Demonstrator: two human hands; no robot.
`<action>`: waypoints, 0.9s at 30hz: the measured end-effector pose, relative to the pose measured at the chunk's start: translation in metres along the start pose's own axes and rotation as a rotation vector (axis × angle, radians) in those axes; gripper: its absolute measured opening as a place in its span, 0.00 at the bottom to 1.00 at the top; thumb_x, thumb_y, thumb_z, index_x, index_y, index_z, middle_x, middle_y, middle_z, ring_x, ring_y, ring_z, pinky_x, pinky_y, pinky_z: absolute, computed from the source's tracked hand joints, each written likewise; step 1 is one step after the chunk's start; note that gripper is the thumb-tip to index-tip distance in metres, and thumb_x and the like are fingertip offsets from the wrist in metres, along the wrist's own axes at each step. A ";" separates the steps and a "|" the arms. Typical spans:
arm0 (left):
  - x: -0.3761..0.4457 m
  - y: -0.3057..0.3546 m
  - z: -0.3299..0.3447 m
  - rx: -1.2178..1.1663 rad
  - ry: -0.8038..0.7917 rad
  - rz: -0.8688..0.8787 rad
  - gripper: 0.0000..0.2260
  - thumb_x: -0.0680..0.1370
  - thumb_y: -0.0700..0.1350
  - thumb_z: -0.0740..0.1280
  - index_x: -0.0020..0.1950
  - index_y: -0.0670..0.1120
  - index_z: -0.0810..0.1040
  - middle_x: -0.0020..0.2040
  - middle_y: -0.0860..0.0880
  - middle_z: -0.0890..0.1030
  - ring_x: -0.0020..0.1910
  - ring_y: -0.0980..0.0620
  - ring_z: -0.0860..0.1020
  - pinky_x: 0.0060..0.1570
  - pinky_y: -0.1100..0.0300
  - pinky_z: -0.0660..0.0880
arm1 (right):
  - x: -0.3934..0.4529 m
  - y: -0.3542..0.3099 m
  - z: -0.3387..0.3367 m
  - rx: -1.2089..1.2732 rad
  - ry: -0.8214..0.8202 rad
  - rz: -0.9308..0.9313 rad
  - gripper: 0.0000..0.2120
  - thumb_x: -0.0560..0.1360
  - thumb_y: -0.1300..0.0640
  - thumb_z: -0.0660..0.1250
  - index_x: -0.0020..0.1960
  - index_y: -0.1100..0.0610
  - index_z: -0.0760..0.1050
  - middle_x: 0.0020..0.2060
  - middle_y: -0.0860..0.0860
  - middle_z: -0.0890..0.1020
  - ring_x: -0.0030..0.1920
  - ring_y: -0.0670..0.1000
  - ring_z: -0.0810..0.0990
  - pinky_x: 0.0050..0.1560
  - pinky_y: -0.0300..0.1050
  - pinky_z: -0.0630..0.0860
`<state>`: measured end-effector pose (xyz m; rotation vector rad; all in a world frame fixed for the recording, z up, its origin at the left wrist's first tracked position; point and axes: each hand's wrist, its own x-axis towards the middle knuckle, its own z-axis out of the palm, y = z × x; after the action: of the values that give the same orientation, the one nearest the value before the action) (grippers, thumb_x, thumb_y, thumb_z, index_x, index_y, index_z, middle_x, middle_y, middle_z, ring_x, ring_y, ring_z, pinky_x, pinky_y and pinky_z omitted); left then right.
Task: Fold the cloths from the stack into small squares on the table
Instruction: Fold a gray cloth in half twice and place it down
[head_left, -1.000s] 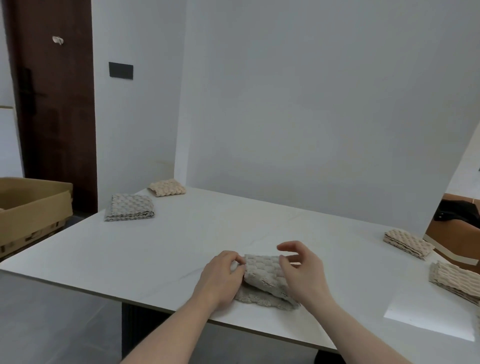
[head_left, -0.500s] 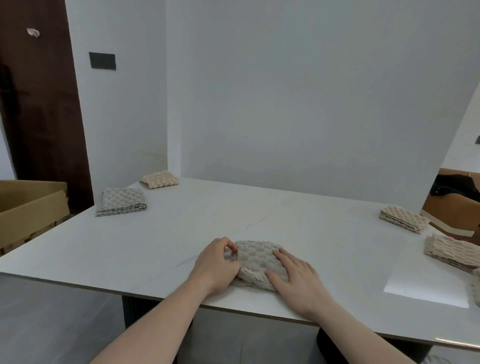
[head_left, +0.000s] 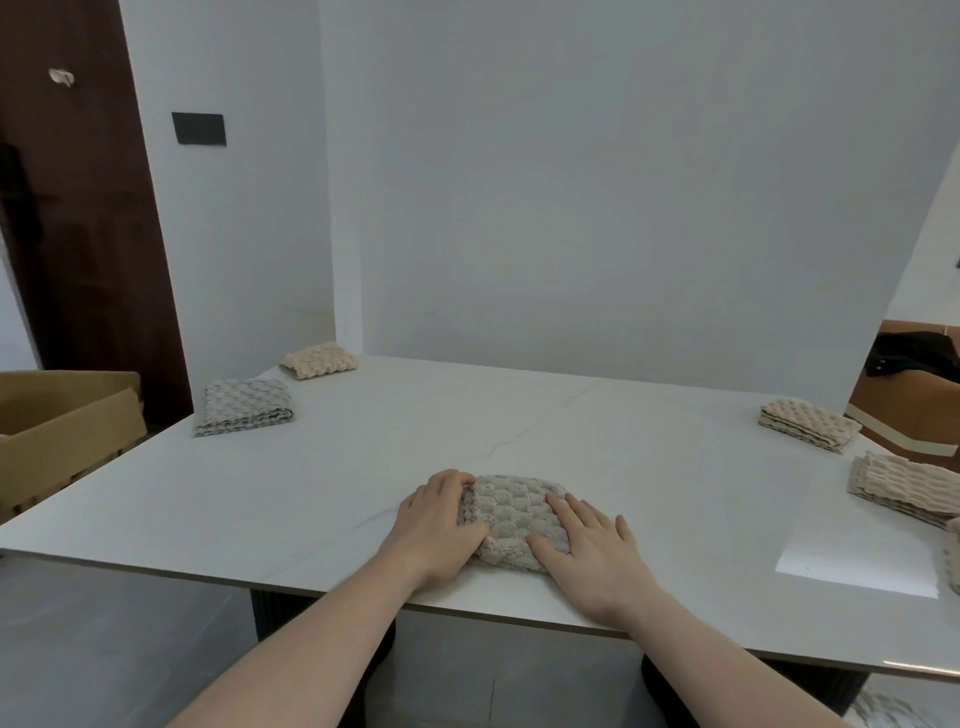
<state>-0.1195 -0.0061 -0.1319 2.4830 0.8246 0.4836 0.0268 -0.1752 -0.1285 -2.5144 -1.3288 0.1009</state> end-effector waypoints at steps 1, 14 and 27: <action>0.000 0.000 -0.001 -0.016 0.011 0.001 0.27 0.76 0.55 0.63 0.75 0.55 0.63 0.74 0.55 0.65 0.71 0.53 0.66 0.74 0.53 0.59 | -0.001 0.000 0.000 0.006 0.001 -0.002 0.35 0.79 0.32 0.49 0.82 0.43 0.49 0.82 0.45 0.55 0.82 0.48 0.50 0.81 0.57 0.44; 0.001 0.001 0.001 -0.010 0.197 -0.180 0.28 0.76 0.71 0.57 0.63 0.52 0.77 0.62 0.55 0.72 0.65 0.51 0.69 0.69 0.53 0.65 | 0.003 0.008 0.001 0.184 0.215 0.228 0.25 0.74 0.31 0.51 0.59 0.42 0.75 0.55 0.44 0.79 0.61 0.52 0.70 0.63 0.49 0.68; -0.003 0.002 -0.008 -0.247 0.100 -0.082 0.10 0.70 0.60 0.71 0.46 0.57 0.76 0.44 0.61 0.82 0.48 0.57 0.79 0.54 0.55 0.76 | -0.001 0.009 -0.008 0.552 0.240 0.176 0.06 0.72 0.44 0.71 0.44 0.46 0.78 0.40 0.41 0.84 0.47 0.45 0.82 0.54 0.52 0.78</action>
<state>-0.1250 -0.0068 -0.1249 2.2054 0.8462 0.6444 0.0346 -0.1826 -0.1232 -2.0852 -0.8404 0.1706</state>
